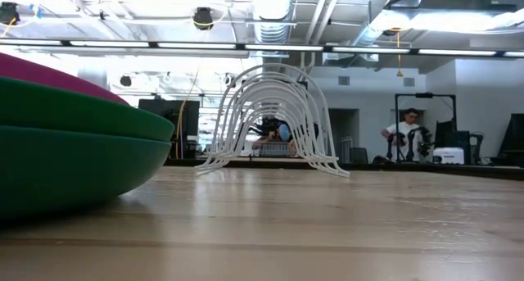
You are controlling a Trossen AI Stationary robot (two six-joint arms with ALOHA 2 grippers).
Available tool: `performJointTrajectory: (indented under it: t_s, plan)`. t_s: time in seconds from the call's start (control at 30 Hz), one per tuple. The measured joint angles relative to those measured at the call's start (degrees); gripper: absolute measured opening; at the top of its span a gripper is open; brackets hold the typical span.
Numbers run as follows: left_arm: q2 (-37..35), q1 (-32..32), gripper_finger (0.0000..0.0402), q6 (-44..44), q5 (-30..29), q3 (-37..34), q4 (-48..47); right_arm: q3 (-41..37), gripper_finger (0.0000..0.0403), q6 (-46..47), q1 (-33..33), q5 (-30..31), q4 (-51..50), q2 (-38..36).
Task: Sort dishes
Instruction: Put the orange plate on the dish rack
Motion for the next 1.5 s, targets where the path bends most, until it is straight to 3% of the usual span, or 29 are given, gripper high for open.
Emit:
performJointTrajectory:
  t_s: [0.13,0.3,0.57,0.87,1.2,1.37,1.5]
  plan:
    - [-1.01,-1.22,0.0000,0.02,-2.61,0.00,0.48,0.07,0.0000,-0.13,3.02,6.59,-2.25,-3.62]
    - [-1.00,-2.67,0.0000,0.02,-2.99,0.00,0.57,-0.28,0.0000,6.08,7.32,15.44,-10.02,-5.91]
    - [-1.06,-3.05,0.0000,0.15,-4.10,0.00,1.09,-2.42,0.0000,15.45,13.47,23.70,-14.92,-6.31]
    - [-1.01,-3.08,0.0000,2.46,-3.89,0.00,3.36,-16.04,0.0000,25.69,15.29,27.85,-16.71,-7.26]
    - [-1.01,-3.09,0.0000,2.58,-3.85,0.00,3.33,-29.62,0.0000,35.73,16.59,30.69,-16.75,-21.18]
    - [-1.01,-3.09,0.0000,2.60,-3.87,0.00,3.32,-33.59,0.0000,36.23,19.16,44.93,-15.73,-29.44]
    - [-1.01,-3.09,0.0000,2.60,-3.89,0.00,3.33,-39.79,0.0000,36.15,19.59,56.22,-7.94,-34.33]
